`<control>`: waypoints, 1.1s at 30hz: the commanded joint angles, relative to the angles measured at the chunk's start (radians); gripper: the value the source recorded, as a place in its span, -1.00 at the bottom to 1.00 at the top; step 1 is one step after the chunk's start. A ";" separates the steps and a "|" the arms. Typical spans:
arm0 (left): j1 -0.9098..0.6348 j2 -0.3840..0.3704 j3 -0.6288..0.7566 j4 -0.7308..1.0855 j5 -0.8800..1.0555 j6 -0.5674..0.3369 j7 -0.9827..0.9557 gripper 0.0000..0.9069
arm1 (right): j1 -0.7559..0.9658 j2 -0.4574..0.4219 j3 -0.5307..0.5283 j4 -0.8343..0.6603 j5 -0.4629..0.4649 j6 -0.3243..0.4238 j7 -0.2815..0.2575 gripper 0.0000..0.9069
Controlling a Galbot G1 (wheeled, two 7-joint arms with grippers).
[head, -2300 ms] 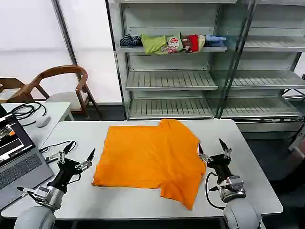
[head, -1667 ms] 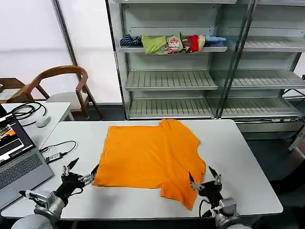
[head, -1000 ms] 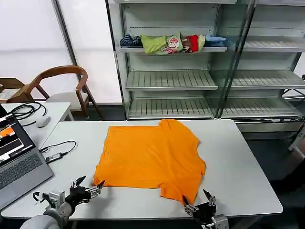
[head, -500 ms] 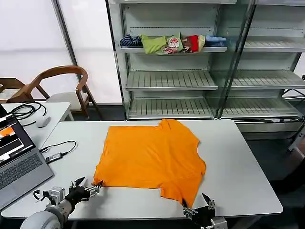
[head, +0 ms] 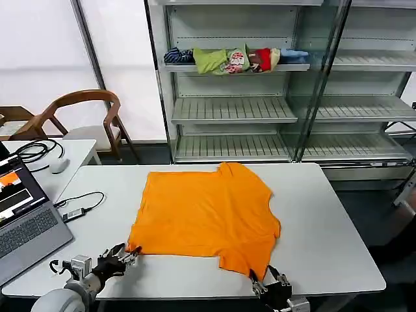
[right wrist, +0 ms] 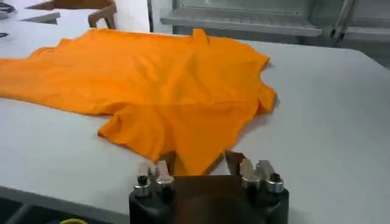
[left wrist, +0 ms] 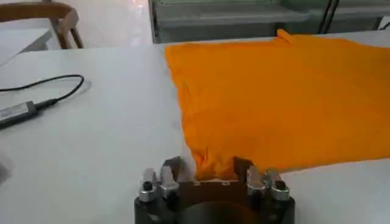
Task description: Fold and organize the clothes.
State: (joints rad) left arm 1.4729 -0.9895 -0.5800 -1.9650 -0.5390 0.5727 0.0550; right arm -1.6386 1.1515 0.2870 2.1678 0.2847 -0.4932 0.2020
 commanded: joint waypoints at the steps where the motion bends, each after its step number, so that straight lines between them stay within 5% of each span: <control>1: -0.002 0.000 0.000 0.000 0.002 0.003 0.003 -0.96 | -0.003 0.003 -0.001 -0.002 0.002 -0.007 0.003 -1.00; 21: -0.002 -0.007 -0.012 -0.028 -0.002 -0.017 0.030 -0.96 | 0.003 0.001 0.021 0.031 0.011 0.029 -0.015 -1.00; 33: -0.166 0.022 0.013 0.047 -0.109 -0.061 0.034 -0.96 | 0.242 -0.018 0.091 0.015 0.151 -0.026 0.001 -1.00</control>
State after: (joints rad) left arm 1.3673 -0.9732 -0.5685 -1.9429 -0.6123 0.5186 0.0882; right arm -1.4475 1.1272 0.3544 2.1674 0.4078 -0.5200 0.1979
